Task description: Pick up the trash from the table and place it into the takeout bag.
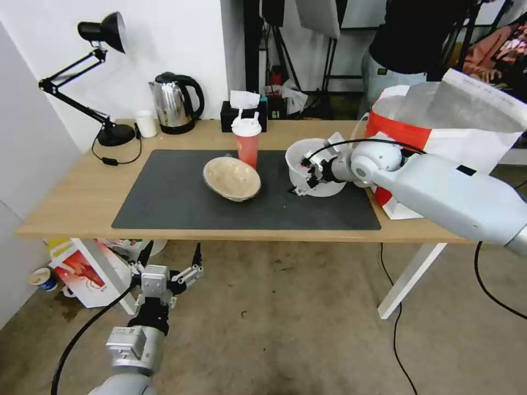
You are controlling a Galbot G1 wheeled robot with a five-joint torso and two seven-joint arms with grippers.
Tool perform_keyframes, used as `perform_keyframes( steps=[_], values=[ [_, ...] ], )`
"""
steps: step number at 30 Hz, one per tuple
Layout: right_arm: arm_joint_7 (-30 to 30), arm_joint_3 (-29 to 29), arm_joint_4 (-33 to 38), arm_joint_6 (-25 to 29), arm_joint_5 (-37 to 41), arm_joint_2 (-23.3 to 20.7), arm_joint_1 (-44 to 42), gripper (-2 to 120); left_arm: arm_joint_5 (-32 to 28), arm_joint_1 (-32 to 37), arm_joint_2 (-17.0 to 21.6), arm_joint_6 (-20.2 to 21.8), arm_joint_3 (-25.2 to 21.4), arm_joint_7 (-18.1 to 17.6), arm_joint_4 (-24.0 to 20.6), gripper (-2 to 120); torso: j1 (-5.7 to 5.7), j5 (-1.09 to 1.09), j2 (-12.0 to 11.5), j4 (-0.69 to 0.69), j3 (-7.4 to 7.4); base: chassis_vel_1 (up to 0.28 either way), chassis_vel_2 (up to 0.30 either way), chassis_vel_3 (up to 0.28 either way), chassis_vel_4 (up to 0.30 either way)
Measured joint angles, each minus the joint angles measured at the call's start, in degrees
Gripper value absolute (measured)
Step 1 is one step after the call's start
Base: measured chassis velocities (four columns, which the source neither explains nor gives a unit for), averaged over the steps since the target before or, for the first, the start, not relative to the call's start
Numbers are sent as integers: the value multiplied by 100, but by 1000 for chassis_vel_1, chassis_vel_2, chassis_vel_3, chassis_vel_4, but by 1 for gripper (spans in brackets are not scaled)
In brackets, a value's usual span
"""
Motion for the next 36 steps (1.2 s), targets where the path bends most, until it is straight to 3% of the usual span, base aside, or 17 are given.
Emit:
perform_keyframes(
  steps=[29, 36],
  values=[
    [-127, -71, -181, 3, -195, 40, -5, 100, 0, 0, 0, 0, 0, 0, 0, 100, 1, 1, 0, 0, 1, 0, 0, 0, 0],
    [259, -22, -196, 6, 81, 69, 0, 76, 0, 0, 0, 0, 0, 0, 0, 100, 0, 0, 0, 1, 0, 0, 0, 0, 0]
  ],
)
